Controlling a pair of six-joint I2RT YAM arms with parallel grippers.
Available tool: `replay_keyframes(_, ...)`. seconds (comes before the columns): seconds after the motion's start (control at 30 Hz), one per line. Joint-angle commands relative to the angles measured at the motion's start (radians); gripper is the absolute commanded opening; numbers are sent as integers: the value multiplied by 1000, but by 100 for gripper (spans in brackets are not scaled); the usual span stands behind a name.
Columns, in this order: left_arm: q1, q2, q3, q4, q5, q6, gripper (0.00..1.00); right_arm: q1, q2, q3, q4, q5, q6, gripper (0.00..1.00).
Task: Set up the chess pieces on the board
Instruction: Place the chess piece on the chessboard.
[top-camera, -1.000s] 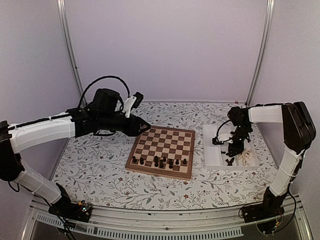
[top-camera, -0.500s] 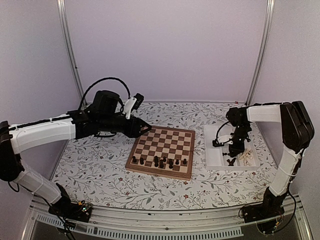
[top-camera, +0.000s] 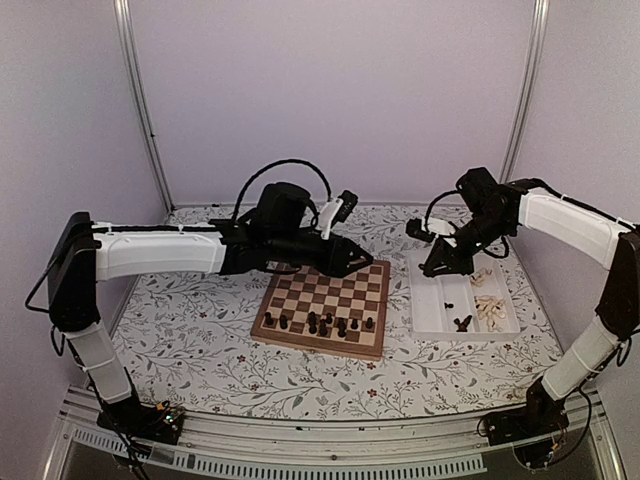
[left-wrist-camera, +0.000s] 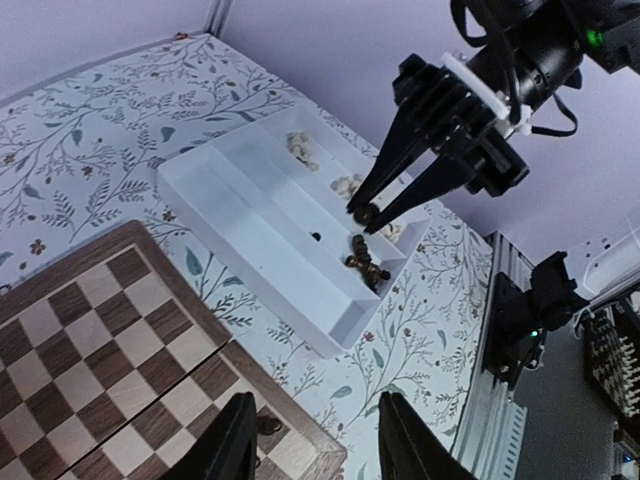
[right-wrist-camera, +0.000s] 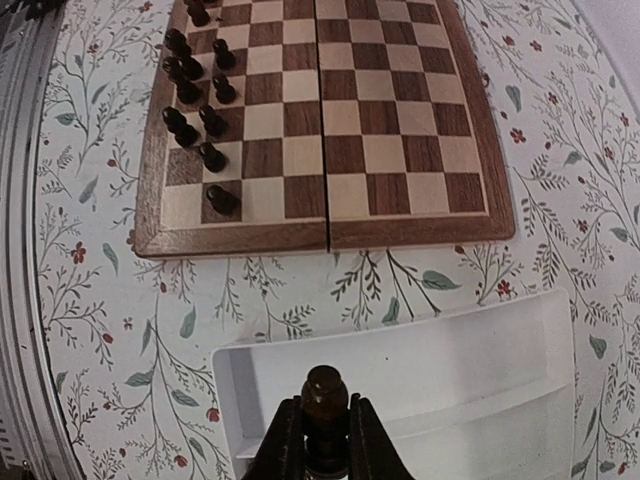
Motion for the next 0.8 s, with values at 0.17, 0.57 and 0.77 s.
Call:
replay_keyframes(0.17,-59,154,168,116,133,-95,43,120,-52,12,81,-241,67,11)
replay_keyframes(0.57,-69,227,209,126,209,-126,39,134,-77,-10,113,-302,89,12)
replay_keyframes(0.77,-72,246,219,132,223,-127,32,141,-79,-12,113,-302,92,12)
